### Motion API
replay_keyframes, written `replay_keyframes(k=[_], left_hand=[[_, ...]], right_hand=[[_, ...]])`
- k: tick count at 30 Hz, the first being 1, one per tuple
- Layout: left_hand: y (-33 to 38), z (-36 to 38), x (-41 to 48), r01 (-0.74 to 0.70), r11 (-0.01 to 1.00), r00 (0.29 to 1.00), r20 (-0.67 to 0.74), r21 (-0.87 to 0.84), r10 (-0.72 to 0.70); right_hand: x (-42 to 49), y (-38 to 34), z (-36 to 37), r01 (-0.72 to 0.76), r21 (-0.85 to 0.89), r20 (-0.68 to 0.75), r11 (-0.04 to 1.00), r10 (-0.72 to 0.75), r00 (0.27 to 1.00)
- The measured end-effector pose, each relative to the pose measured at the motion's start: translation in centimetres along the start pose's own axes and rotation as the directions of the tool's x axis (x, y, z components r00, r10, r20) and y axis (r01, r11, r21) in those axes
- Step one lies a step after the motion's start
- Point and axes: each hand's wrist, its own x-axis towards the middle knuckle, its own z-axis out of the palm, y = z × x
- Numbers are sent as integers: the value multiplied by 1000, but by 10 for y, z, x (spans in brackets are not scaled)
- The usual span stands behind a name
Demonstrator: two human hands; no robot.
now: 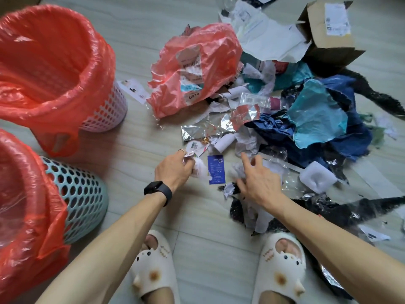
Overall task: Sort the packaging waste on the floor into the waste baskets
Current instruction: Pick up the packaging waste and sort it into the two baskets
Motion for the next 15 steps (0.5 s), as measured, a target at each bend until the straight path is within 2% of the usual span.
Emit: replay_keyframes(k=[3,7,11,15], left_hand=[[-14,-7,-3,97,995,995,24,-19,-96],[-28,-11,-2,114,990,991,79,-83,-107],[-33,-14,-2,168,967,985,82,-192,-155],[-37,-10,-1,190,952,981,90,-238,-173]], right_hand=[[-2,-21,-8,95,8,2,995,-95,995],[5,-42,1,248,-75,86,966,-242,966],[18,-51,18,221,-113,80,969,-213,974],[25,-54,17,185,-26,124,982,-181,976]])
